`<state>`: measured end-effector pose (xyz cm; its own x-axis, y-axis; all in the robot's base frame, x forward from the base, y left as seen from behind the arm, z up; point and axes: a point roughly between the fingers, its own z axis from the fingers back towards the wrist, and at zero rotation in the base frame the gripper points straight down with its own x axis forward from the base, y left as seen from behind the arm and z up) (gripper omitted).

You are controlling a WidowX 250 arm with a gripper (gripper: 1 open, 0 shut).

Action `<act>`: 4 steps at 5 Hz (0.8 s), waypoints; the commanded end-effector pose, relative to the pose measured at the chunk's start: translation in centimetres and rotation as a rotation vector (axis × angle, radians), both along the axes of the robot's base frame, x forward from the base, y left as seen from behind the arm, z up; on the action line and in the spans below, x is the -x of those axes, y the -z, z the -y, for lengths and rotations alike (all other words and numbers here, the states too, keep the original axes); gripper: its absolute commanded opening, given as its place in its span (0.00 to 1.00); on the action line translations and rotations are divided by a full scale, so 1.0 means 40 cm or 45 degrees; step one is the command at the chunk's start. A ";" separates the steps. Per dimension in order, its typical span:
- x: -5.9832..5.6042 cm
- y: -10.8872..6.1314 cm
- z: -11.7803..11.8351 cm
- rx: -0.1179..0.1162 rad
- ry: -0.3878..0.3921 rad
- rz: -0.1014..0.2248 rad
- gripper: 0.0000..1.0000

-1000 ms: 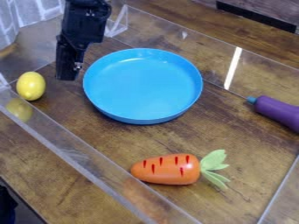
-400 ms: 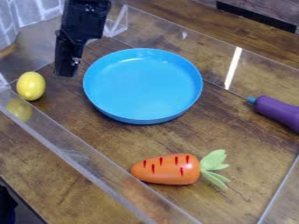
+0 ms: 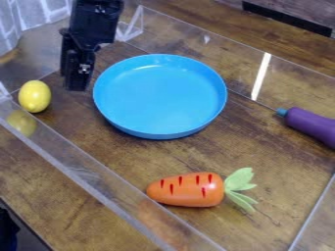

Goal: Put the lemon on the blue tray

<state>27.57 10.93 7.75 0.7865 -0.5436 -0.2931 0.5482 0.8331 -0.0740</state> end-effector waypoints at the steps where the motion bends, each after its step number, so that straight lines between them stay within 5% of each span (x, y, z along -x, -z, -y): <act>1: 0.004 -0.042 -0.037 -0.032 -0.017 0.080 1.00; 4: 0.034 -0.009 -0.128 -0.047 -0.061 0.098 1.00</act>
<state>26.21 15.23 6.93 0.8136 -0.5148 -0.2701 0.5249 0.8502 -0.0393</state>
